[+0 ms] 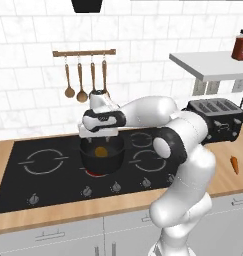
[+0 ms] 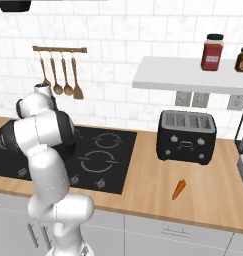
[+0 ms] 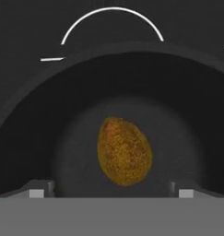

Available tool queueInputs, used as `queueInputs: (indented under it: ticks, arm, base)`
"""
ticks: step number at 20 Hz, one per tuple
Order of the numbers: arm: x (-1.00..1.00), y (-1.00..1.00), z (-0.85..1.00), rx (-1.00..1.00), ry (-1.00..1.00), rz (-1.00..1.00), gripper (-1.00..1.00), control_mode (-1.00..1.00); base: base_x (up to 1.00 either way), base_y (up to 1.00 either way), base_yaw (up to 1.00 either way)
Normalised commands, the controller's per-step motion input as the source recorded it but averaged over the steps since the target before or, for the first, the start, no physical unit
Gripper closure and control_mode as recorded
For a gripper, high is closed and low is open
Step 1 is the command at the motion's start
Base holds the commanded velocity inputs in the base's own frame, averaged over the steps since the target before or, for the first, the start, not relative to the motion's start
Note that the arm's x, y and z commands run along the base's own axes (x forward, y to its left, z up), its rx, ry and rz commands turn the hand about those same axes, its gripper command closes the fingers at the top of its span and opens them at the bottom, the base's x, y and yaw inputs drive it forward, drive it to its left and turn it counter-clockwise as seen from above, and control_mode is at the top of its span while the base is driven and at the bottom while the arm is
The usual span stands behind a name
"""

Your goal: Put the avocado and carrot in the pot. Retrieve the spatula and lightly stir the vegetables in the pot.

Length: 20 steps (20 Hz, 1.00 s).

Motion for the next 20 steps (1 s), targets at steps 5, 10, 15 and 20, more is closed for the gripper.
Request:
queueInputs:
  ticks: [5,10,15,20]
  arm:
    - [-0.12,-0.51,0.75,0.05,-0.02,0.0,-1.0,-1.0]
    - [-0.39,-0.86,0.65,0.06,0.0,0.0,-1.0,-1.0]
    - [-0.41,-0.87,0.39,0.0,0.01,0.0,-1.0,-1.0]
    - [-0.15,-0.88,-0.16,-0.05,0.03,0.0,-1.0,-1.0]
  base:
    - [0.0,0.0,0.0]
    - [0.0,0.0,0.0]
    - [0.0,0.0,0.0]
    - [0.0,0.0,0.0]
